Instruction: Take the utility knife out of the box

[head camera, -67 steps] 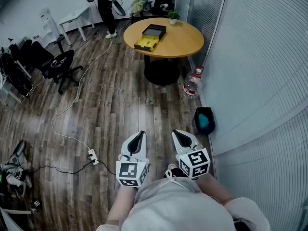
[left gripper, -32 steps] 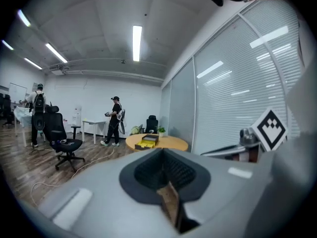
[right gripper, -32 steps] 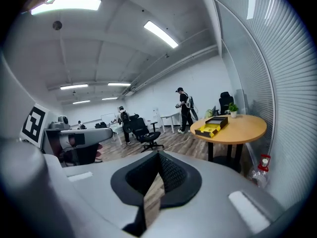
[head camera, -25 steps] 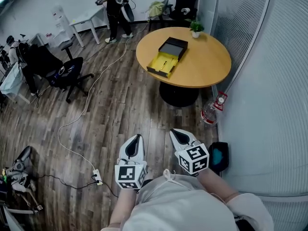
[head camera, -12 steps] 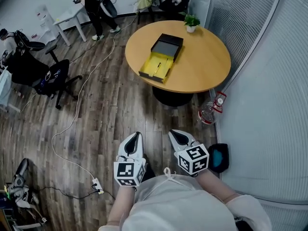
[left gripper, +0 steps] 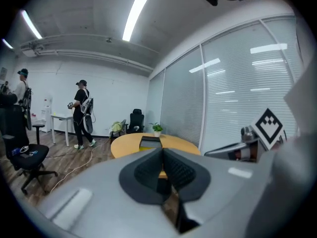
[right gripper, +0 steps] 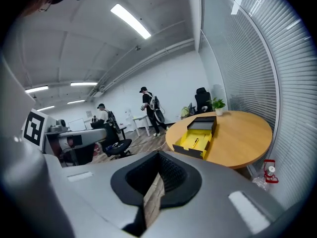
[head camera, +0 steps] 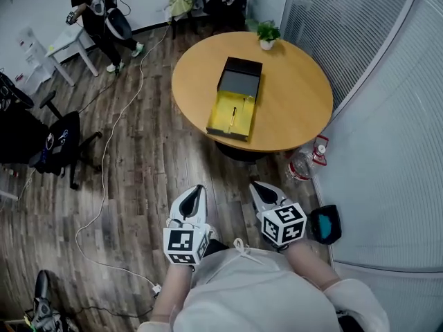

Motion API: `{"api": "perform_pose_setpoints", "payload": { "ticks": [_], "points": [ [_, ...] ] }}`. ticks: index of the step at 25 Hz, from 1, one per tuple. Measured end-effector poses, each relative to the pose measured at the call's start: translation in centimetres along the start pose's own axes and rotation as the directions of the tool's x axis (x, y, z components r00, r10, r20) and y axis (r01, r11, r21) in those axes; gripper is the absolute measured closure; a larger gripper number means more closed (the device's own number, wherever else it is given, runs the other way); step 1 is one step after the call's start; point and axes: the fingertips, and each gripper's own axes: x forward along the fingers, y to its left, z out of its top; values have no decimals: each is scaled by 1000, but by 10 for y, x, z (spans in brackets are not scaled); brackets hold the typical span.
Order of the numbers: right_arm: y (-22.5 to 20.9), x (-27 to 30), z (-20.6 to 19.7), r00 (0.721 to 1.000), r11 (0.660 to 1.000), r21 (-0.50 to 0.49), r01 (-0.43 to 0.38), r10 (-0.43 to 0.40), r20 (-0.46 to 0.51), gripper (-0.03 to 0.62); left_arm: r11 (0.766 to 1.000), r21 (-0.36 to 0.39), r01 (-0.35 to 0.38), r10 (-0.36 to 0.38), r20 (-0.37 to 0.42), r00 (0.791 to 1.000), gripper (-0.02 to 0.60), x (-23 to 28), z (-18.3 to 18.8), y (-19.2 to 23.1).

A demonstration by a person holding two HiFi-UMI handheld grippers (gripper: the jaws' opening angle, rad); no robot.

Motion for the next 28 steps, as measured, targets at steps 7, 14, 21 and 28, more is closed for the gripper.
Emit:
{"api": "perform_pose_setpoints", "payload": {
  "ticks": [7, 14, 21, 28],
  "points": [
    [25, 78, 32, 997, 996, 34, 81, -82, 6, 597, 998, -23, 65, -65, -2, 998, 575, 33, 16, 92],
    [29, 136, 47, 993, 992, 34, 119, -118, -32, 597, 993, -44, 111, -112, -20, 993, 575, 71, 19, 141],
    [-20, 208, 66, 990, 990, 51, 129, -126, -61, 597, 989, -27, 146, -147, -67, 987, 575, 161, 20, 169],
    [-105, 275, 97, 975, 970, 122, 212, -201, -97, 597, 975, -5, 223, -222, -127, 967, 575, 278, 35, 183]
  ]
}}
